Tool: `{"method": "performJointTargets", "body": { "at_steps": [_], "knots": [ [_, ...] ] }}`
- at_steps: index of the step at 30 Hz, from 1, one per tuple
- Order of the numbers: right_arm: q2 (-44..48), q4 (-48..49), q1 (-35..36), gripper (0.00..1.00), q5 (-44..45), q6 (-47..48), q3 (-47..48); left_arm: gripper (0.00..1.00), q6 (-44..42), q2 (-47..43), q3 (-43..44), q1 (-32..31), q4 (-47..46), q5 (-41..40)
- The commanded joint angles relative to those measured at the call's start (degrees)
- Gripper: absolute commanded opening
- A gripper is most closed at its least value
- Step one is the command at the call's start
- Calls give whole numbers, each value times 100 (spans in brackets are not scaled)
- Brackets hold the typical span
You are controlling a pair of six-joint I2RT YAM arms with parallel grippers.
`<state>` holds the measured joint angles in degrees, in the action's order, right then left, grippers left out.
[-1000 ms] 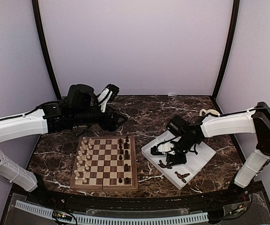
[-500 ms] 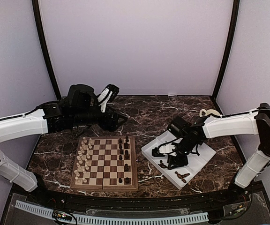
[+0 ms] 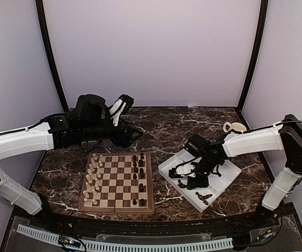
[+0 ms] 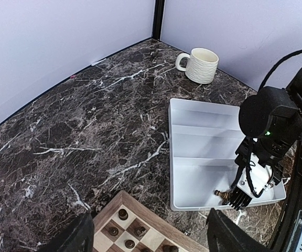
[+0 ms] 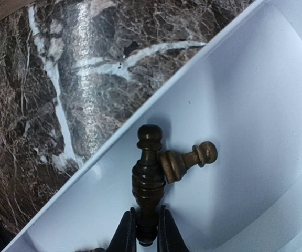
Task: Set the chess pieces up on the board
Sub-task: Pick up the chess pile from the storage box, then pick up the pawn from the chess pile.
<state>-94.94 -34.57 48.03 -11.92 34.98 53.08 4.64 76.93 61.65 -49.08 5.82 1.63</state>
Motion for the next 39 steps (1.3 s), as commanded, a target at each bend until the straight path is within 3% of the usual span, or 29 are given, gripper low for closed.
{"method": "performJointTargets", "body": {
  "at_steps": [1,11,18,23,28,30,39],
  "knots": [
    [416,-572,15,0,183,219,367,76,-365,94,-121,-14,-248,324],
    [741,-1675,-121,0,-562,438,1465,65,-868,712,-431,-107,-1843,2054],
    [734,-1829,-489,0,-1078,319,1671,64,-1359,1474,-261,-446,-2484,2342],
    [854,-1972,-847,0,-1488,304,1818,63,-1047,1936,-288,-577,-3321,2548],
    [966,-2041,-957,0,-1594,351,1853,62,-968,2520,166,-698,-3476,2426],
    [999,-2045,-967,0,-1618,353,1840,59,-953,2725,365,-727,-3470,2428],
    [1150,-2004,-1045,0,-1585,352,1720,26,-835,3015,676,-733,-3326,2767]
  ]
}}
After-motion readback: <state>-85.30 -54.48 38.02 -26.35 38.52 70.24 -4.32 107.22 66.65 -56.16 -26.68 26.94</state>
